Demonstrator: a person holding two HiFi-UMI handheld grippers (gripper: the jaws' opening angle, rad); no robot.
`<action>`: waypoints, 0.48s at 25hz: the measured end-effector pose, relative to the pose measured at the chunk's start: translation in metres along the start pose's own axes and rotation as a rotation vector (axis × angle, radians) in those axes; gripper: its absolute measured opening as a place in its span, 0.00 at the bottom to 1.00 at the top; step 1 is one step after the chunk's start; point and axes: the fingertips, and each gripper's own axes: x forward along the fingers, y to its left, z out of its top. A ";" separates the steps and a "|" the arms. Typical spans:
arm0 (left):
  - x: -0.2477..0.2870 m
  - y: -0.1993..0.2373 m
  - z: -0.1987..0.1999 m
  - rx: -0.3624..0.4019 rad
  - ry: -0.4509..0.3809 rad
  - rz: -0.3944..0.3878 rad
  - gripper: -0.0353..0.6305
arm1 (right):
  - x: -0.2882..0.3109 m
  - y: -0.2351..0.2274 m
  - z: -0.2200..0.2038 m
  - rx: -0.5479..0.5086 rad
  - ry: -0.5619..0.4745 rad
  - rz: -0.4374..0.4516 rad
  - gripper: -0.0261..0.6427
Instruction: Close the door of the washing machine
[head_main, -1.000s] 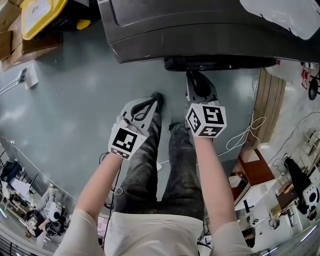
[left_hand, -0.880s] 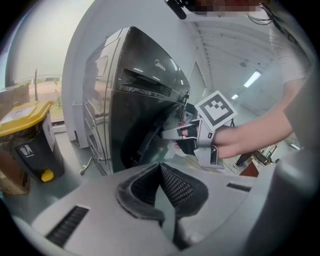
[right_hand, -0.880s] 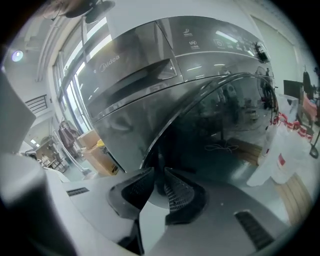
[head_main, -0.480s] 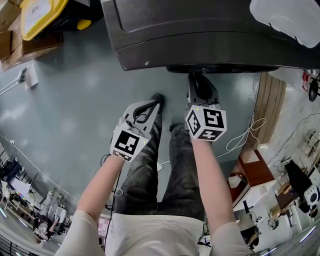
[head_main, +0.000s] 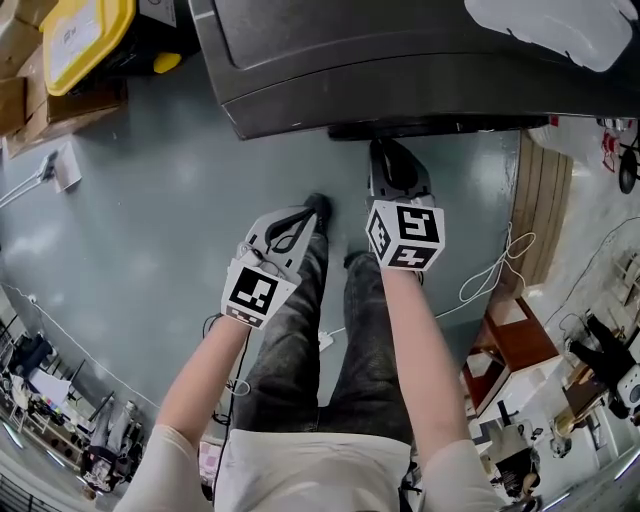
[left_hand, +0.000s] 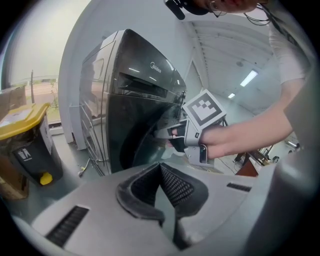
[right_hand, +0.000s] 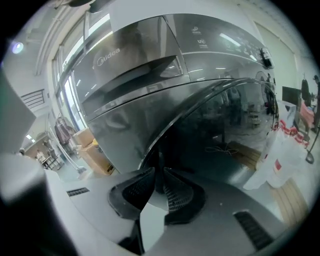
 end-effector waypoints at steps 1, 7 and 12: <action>-0.001 -0.001 0.001 0.005 0.000 -0.002 0.06 | 0.000 0.000 -0.001 -0.010 0.006 0.000 0.14; -0.017 -0.011 0.025 0.037 -0.010 -0.020 0.06 | -0.020 0.004 0.017 -0.073 0.015 0.012 0.13; -0.035 -0.025 0.067 0.076 -0.020 -0.040 0.06 | -0.066 0.007 0.054 -0.078 -0.010 0.016 0.12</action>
